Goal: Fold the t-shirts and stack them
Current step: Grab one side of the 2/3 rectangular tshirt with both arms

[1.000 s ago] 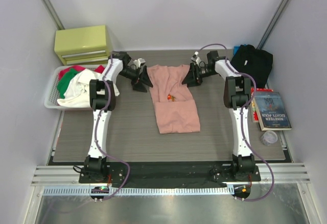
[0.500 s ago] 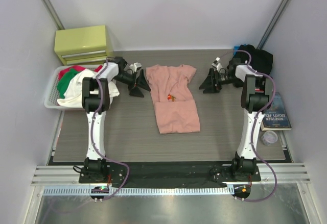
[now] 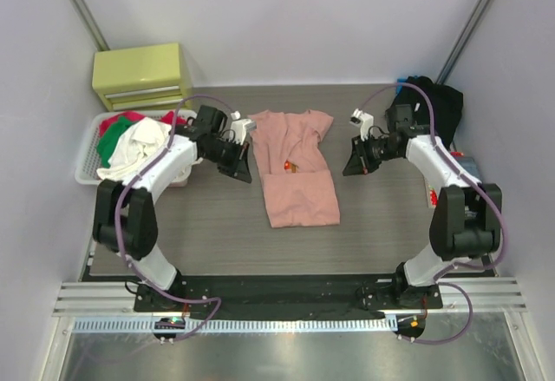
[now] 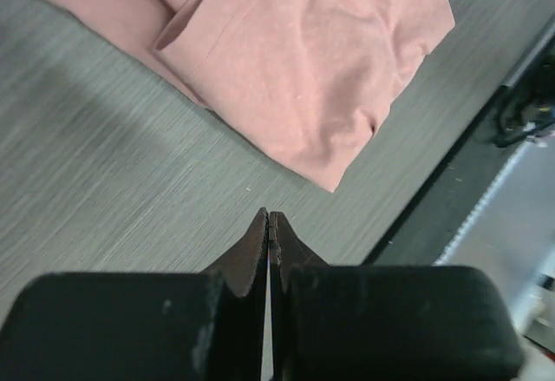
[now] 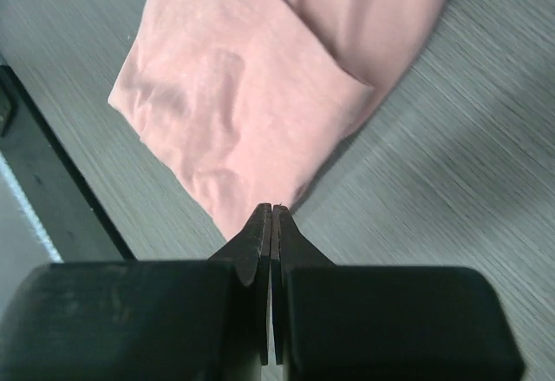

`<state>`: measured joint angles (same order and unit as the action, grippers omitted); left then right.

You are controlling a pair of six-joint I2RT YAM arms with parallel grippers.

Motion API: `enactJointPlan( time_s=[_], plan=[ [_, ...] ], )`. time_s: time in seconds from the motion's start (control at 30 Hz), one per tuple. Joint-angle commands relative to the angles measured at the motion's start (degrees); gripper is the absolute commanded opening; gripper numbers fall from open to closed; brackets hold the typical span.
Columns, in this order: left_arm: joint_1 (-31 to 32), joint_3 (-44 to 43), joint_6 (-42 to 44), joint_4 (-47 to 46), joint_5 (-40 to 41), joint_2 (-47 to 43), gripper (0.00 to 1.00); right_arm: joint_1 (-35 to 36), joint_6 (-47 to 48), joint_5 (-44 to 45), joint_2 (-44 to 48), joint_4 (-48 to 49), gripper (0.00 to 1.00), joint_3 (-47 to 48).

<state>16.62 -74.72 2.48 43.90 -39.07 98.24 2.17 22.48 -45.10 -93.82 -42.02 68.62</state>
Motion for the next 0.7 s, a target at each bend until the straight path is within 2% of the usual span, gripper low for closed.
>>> enactJointPlan(
  time_s=[0.0,0.17,0.3,0.43,0.53,0.67],
  plan=[
    [2.4,2.4,0.6,-8.7,12.3,-7.3,0.00,5.5,0.5,6.2,6.0,4.7,0.01,-3.8],
    [8.4,-0.2,-1.3,-8.7,14.7,-2.4,0.00,12.6,-1.8,8.7,1.0,6.5,0.01,-1.9],
    [12.5,-3.6,-1.7,-8.0,19.8,7.3,0.00,17.8,-3.7,12.0,-5.0,9.2,0.01,1.1],
    [14.5,-8.4,-2.7,-9.0,24.9,13.4,0.00,20.2,-3.6,16.3,-11.8,9.9,0.01,6.0],
    [14.9,-12.5,-4.2,-8.0,24.5,17.8,0.00,20.6,-3.4,17.9,-16.3,9.9,0.01,9.2],
    [15.8,-13.5,-4.2,-7.8,23.3,20.1,0.00,21.1,-3.2,18.9,-20.2,10.4,0.01,10.4]
  ],
)
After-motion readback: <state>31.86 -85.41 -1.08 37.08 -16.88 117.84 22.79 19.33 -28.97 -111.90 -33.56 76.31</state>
